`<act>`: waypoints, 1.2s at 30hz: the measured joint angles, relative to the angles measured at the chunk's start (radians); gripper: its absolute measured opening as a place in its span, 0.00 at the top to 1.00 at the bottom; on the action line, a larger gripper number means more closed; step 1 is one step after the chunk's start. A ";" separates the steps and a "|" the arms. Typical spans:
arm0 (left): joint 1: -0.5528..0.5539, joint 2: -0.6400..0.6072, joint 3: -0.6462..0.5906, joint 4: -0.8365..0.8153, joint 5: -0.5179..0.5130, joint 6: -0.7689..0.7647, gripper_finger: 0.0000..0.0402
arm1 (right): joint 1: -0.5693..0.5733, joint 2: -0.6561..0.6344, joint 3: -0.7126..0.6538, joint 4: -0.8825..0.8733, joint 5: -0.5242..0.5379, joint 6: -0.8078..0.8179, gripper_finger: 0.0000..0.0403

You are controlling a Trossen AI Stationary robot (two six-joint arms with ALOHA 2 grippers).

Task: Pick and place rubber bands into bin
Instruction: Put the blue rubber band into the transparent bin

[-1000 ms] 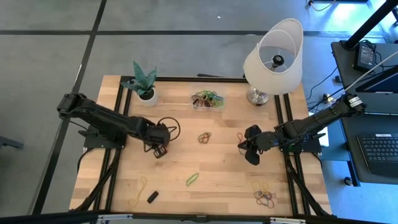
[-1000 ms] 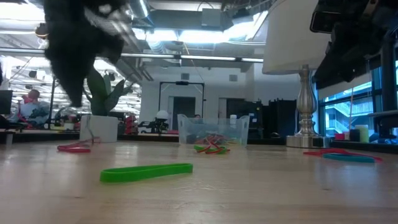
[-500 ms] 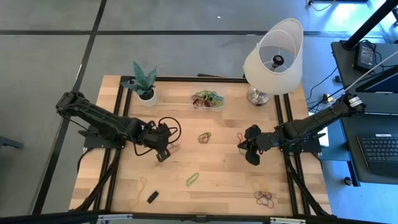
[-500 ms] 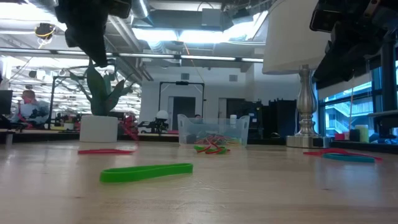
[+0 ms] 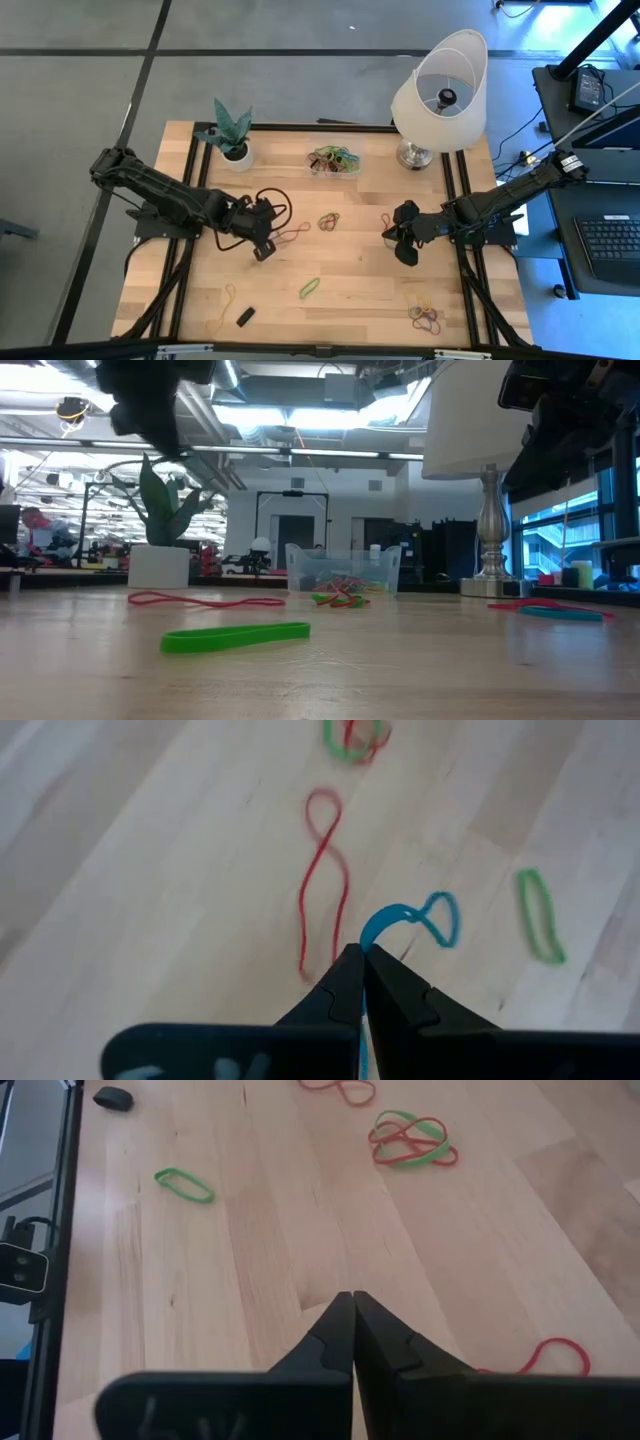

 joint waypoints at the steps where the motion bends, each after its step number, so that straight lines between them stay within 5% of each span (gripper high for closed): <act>1: 0.006 0.000 0.000 0.021 -0.007 0.016 0.99 | 0.000 0.000 0.000 0.000 0.000 0.000 0.99; 9: 0.169 0.000 0.001 0.148 0.012 0.200 0.99 | 0.000 0.000 0.000 0.001 0.052 0.001 0.99; 15: 0.398 0.066 0.128 0.138 0.119 0.529 0.99 | -0.018 0.000 0.000 0.001 0.054 0.003 0.99; 22: 0.648 0.304 0.456 0.134 0.217 0.928 0.99 | -0.067 0.000 0.000 0.002 0.085 0.042 0.99; 28: 0.760 0.558 0.724 0.131 0.258 1.107 0.99 | -0.108 0.000 0.000 0.002 0.107 0.088 0.99; 36: 0.801 0.782 0.809 0.112 0.351 1.206 0.99 | -0.163 0.000 0.000 0.001 0.107 0.164 0.99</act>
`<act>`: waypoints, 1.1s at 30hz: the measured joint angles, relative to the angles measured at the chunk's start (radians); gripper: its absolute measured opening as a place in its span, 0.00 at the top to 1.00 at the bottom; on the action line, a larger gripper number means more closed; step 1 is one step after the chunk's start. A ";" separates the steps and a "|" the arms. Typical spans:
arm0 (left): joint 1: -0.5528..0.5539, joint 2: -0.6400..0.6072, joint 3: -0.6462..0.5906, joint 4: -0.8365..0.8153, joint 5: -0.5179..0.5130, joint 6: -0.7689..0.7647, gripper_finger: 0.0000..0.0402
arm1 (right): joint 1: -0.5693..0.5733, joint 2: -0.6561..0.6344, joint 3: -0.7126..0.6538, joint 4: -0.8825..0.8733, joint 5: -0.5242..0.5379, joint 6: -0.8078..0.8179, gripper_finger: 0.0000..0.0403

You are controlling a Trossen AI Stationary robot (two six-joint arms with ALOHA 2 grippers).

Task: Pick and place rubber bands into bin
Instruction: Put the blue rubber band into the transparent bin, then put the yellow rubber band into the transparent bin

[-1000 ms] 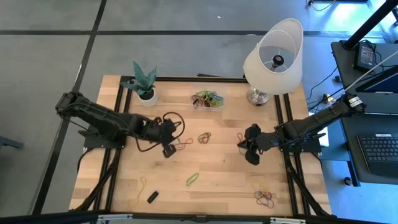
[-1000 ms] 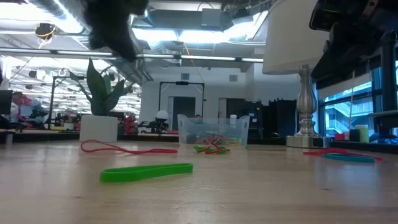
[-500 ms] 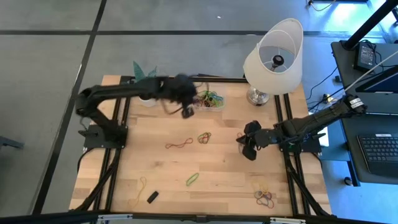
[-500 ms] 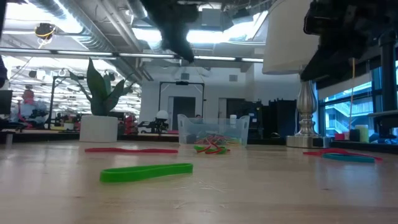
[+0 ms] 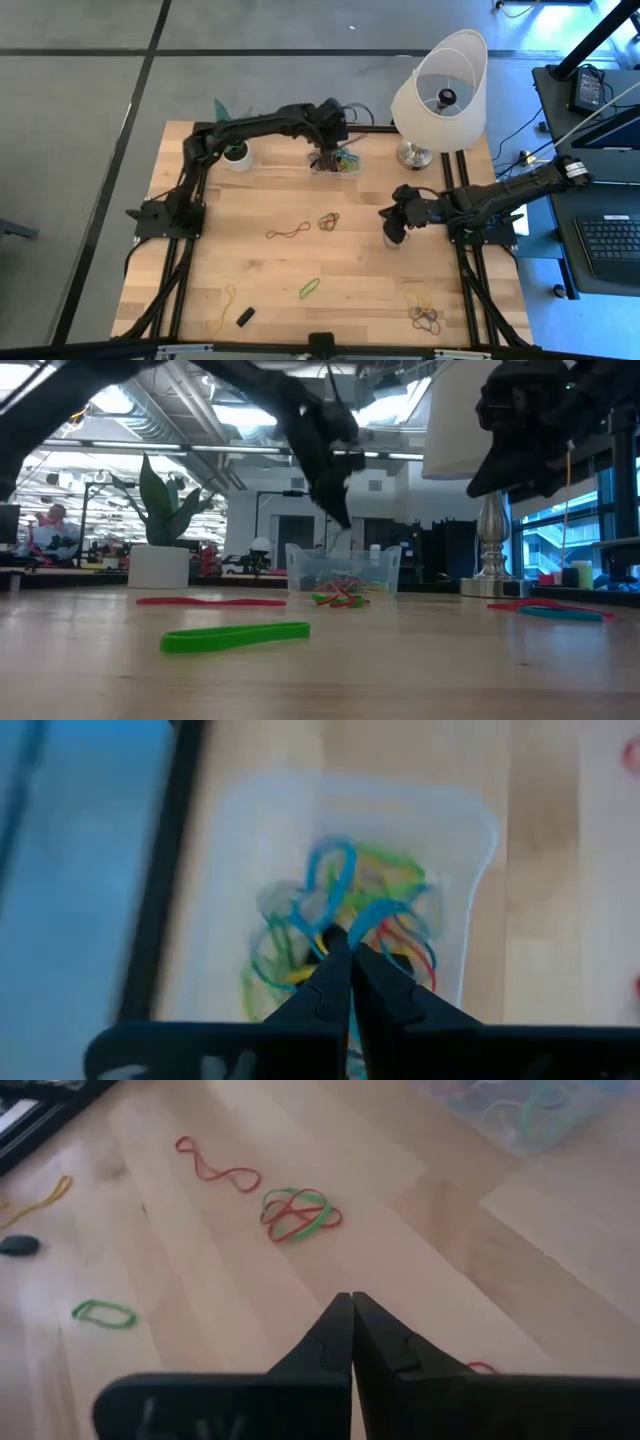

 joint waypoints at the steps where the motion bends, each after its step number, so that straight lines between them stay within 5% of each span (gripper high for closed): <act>1: 0.003 0.019 0.000 -0.016 0.008 0.000 0.99 | -0.005 0.000 0.000 0.000 0.000 0.003 0.99; 7: 0.009 0.068 0.000 -0.030 0.020 -0.001 0.95 | -0.029 0.000 0.000 -0.006 0.000 0.050 0.99; 16: 0.014 0.059 0.000 -0.001 -0.028 -0.044 0.69 | -0.051 0.000 0.000 -0.016 0.000 0.024 0.99; 22: 0.010 0.011 0.000 -0.047 -0.040 -0.103 0.62 | -0.052 0.000 0.000 -0.024 -0.002 -0.010 0.99; 27: -0.016 -0.071 0.000 -0.080 -0.039 -0.123 0.69 | -0.052 0.000 0.000 -0.039 -0.003 -0.011 0.99; 33: -0.079 -0.129 -0.018 -0.209 -0.040 -0.233 0.95 | -0.052 0.000 0.000 -0.039 -0.004 -0.009 0.99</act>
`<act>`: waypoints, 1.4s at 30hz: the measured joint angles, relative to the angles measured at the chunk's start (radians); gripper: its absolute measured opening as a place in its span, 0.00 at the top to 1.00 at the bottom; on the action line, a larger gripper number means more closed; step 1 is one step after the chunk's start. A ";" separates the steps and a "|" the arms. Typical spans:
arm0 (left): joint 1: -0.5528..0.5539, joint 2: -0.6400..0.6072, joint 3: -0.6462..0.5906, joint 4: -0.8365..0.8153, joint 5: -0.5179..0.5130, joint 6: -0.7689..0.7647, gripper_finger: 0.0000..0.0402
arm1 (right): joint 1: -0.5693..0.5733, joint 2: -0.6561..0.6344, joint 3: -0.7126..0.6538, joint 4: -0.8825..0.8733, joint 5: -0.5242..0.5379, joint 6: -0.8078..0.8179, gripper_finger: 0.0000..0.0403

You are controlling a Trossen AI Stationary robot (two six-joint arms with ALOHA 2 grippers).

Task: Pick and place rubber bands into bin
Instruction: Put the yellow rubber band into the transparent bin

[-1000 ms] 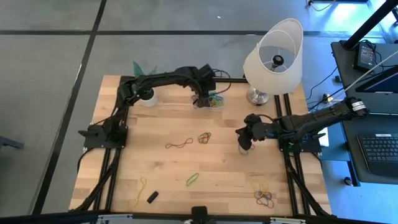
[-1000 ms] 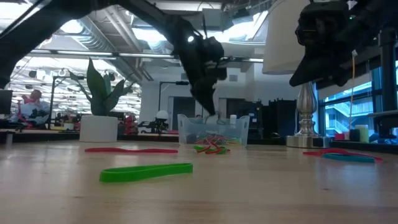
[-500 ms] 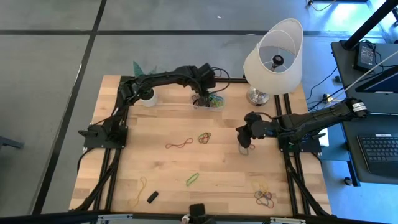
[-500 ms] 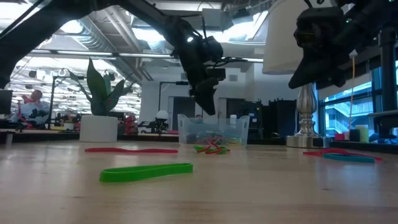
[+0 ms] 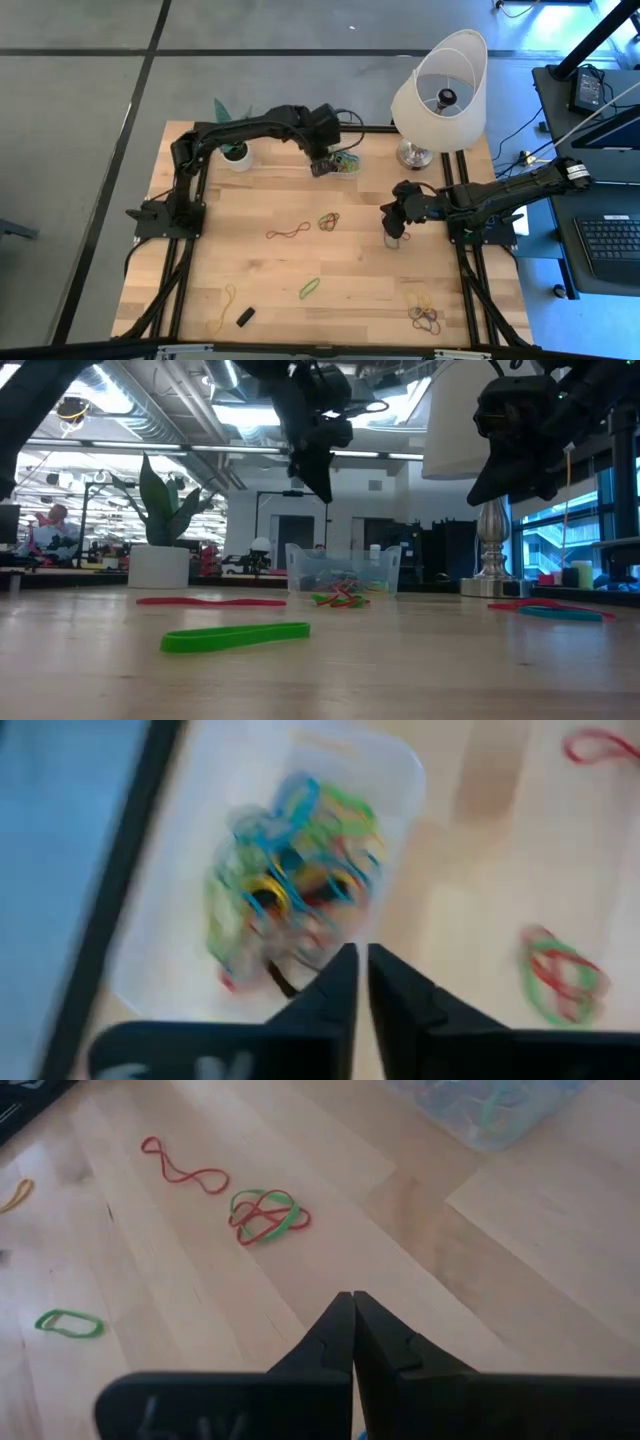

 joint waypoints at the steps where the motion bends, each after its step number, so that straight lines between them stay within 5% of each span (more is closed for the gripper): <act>1: -0.019 -0.012 -0.023 -0.004 -0.005 -0.027 0.97 | 0.000 0.000 0.000 0.000 0.000 0.000 0.99; 6: -0.160 -0.091 -0.218 0.038 -0.016 -0.150 1.00 | 0.000 0.000 0.000 0.001 0.000 -0.013 0.99; 17: -0.562 -0.458 -0.878 0.520 -0.190 -0.676 1.00 | 0.032 0.006 0.024 -0.034 -0.062 0.009 1.00; 23: -0.761 -0.636 -1.059 0.543 -0.368 -0.808 1.00 | 0.118 0.093 0.207 -0.307 -0.061 0.129 1.00; 32: -0.919 -0.883 -1.195 0.541 -0.504 -0.798 1.00 | 0.283 0.352 0.535 -0.720 -0.181 0.493 1.00; 42: -0.892 -1.132 -1.328 0.558 -0.476 -0.573 1.00 | 0.438 0.505 0.563 -0.738 -0.368 0.845 0.90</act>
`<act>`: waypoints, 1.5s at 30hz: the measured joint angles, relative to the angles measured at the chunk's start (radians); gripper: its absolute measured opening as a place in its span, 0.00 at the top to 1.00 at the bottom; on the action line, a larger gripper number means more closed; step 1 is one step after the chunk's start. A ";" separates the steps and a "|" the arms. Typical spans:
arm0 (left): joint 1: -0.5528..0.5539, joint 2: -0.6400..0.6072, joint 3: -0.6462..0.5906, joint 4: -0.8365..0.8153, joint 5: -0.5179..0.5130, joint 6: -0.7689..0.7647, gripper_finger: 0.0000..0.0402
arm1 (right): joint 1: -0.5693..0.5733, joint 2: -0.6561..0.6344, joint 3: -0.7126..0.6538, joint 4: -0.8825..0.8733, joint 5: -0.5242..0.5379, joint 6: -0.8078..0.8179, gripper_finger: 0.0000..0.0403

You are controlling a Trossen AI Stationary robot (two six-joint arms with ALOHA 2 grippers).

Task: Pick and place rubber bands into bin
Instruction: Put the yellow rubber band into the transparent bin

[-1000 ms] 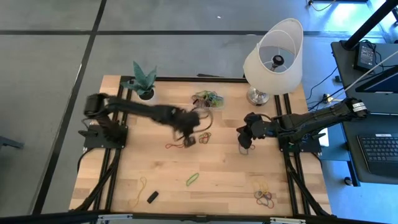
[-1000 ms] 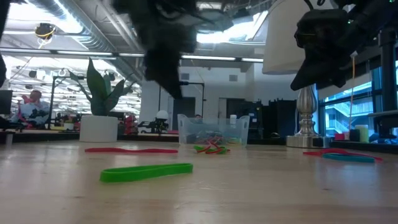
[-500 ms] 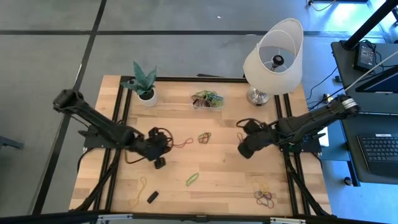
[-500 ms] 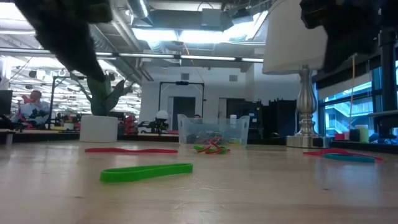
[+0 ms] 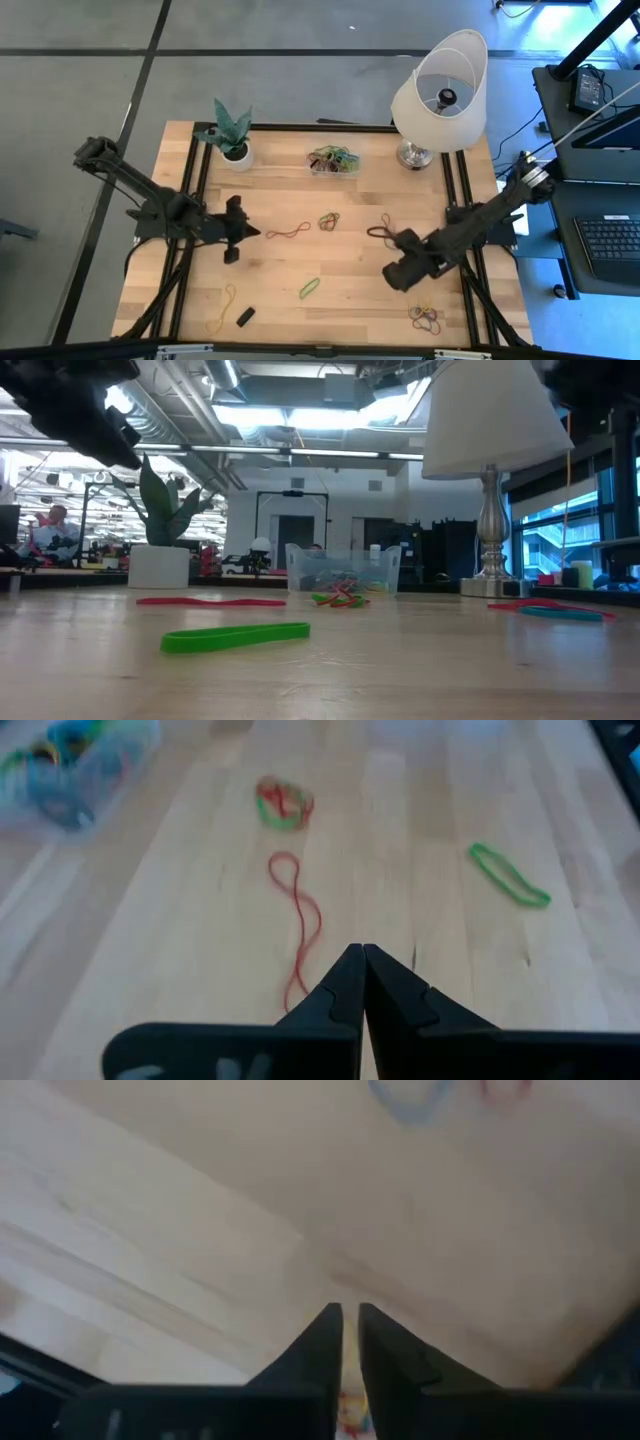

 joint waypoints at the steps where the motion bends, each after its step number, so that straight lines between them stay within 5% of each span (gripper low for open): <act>1: 0.019 -0.024 -0.012 0.018 0.014 0.034 1.00 | 0.014 0.012 -0.005 0.002 -0.026 0.033 0.88; 13: 0.392 -0.101 -0.119 0.278 0.413 0.337 1.00 | 0.184 0.143 -0.016 0.104 -0.141 0.342 0.61; 24: 0.440 -0.101 -0.121 0.266 0.444 0.360 1.00 | 0.224 0.273 -0.017 0.134 -0.164 0.391 0.42; 35: 0.379 -0.176 -0.121 0.115 0.434 0.320 1.00 | 0.246 0.290 -0.165 0.441 -0.152 0.517 0.67; 42: 0.341 -0.283 -0.121 0.029 0.368 0.318 1.00 | 0.242 0.289 -0.160 0.402 -0.147 0.491 0.96; 45: 0.335 -0.322 -0.121 -0.013 0.360 0.311 1.00 | 0.242 0.296 -0.117 0.341 -0.134 0.478 0.97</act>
